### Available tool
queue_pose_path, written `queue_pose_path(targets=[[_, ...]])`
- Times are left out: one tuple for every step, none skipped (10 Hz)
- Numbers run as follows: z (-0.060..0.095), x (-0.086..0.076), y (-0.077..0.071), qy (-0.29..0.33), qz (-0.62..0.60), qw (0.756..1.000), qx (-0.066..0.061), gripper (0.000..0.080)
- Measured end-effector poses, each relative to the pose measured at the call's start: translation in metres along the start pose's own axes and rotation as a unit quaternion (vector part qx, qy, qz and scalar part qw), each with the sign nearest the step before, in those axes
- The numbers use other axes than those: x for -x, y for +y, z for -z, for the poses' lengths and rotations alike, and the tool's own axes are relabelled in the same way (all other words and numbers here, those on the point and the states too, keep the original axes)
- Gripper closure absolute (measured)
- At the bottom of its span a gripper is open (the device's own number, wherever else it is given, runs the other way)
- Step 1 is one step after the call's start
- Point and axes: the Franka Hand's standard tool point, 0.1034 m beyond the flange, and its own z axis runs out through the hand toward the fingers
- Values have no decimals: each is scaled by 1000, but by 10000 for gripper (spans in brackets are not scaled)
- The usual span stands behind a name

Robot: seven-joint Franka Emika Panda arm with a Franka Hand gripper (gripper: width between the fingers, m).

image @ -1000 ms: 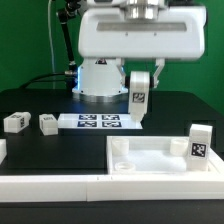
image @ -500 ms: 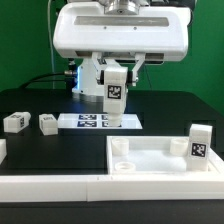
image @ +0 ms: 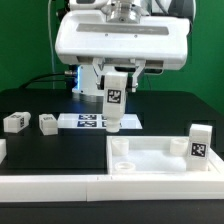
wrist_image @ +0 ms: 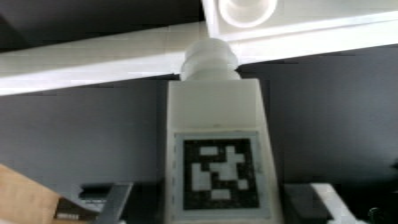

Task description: Assemble square table

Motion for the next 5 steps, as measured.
queue_pose_path(targets=[[-7, -2, -1, -12, -1, 1000, -1, 511], [-8, -13, -2, -4, -4, 1000, -2, 511], [-14, -16, -7, -3, -3, 1000, -3, 511], [-20, -18, -12, -2, -3, 1000, -4, 511], [-23, -19, -16, -1, -6, 1000, -4, 511]])
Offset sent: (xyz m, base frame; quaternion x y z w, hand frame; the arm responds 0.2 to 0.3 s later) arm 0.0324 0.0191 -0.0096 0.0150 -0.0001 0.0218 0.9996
